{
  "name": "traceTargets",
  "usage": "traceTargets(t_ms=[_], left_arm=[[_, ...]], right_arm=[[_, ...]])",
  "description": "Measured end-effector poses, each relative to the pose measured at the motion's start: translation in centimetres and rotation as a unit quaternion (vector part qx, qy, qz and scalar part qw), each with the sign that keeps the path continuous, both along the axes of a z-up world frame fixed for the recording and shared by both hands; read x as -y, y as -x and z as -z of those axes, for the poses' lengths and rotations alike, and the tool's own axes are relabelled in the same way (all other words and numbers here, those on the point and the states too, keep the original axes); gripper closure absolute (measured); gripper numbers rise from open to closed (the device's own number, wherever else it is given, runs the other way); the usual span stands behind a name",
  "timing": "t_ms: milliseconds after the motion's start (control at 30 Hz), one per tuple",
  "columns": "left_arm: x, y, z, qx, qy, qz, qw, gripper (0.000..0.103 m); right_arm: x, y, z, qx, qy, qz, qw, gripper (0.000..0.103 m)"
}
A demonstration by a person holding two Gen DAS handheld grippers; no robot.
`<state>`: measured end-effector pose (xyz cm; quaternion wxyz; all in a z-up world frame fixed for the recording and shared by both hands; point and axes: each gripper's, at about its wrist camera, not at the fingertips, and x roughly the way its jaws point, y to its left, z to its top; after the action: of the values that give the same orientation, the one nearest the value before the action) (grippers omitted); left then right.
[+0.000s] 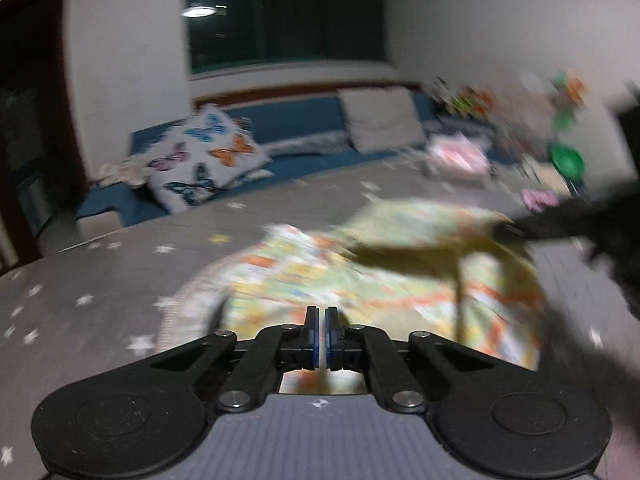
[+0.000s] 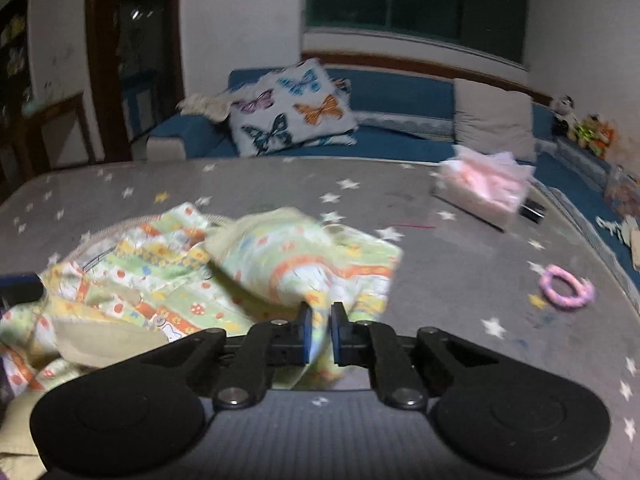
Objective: Fold clothes
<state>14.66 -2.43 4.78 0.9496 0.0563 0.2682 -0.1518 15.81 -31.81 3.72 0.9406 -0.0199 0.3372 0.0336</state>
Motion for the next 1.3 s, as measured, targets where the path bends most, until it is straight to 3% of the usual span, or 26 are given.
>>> traceTargets(t_ms=[167,233,433,467,567,633,733,967,1033,1067,1167,1300], left_arm=[[-6.0,0.7,-1.7,0.011,0.039,-0.085,0.9955,0.1],[-7.6,1.1,-1.8,0.01,0.042,-0.097,0.9944,0.1],[-5.7,2.0,-0.6,-0.021,0.022,-0.042,0.9986,0.097],[-4.9,2.1,-0.2,-0.026,0.018,-0.029,0.9991,0.091],[-2.3,2.2,0.6,-0.035,0.002,0.002,0.9994,0.056],[-0.6,2.3,1.1,-0.033,-0.011,0.023,0.9991,0.055],[1.7,1.8,1.6,-0.036,-0.023,0.054,0.9976,0.052],[4.7,0.4,3.3,-0.047,-0.042,0.085,0.9944,0.053],[5.1,0.1,3.7,-0.051,-0.043,0.094,0.9933,0.062],[5.3,-0.1,3.9,-0.052,-0.043,0.099,0.9927,0.073],[5.4,-0.5,4.1,-0.055,-0.04,0.105,0.9922,0.095],[4.7,-0.7,3.5,-0.048,-0.021,0.099,0.9937,0.096]], right_arm=[[3.8,3.6,-1.4,0.026,-0.026,0.051,0.998,0.096],[5.0,4.6,-1.3,0.022,-0.033,0.06,0.997,0.096],[3.9,4.7,-0.3,0.0,-0.017,0.032,0.999,0.091],[3.4,4.4,-0.2,-0.001,-0.019,0.025,1.0,0.087],[2.0,3.4,-0.1,-0.003,-0.017,0.004,1.0,0.077],[0.8,2.4,0.1,-0.003,-0.008,-0.011,1.0,0.076],[-1.0,0.9,0.3,-0.004,0.004,-0.035,0.999,0.063],[-3.7,-3.0,1.0,-0.016,0.034,-0.071,0.997,0.056],[-4.1,-4.2,1.3,-0.021,0.043,-0.077,0.996,0.045],[-4.2,-4.8,1.5,-0.02,0.047,-0.076,0.996,0.042],[-4.4,-6.5,2.4,-0.025,0.056,-0.075,0.995,0.042],[-4.6,-8.3,3.6,-0.04,0.062,-0.08,0.994,0.04]])
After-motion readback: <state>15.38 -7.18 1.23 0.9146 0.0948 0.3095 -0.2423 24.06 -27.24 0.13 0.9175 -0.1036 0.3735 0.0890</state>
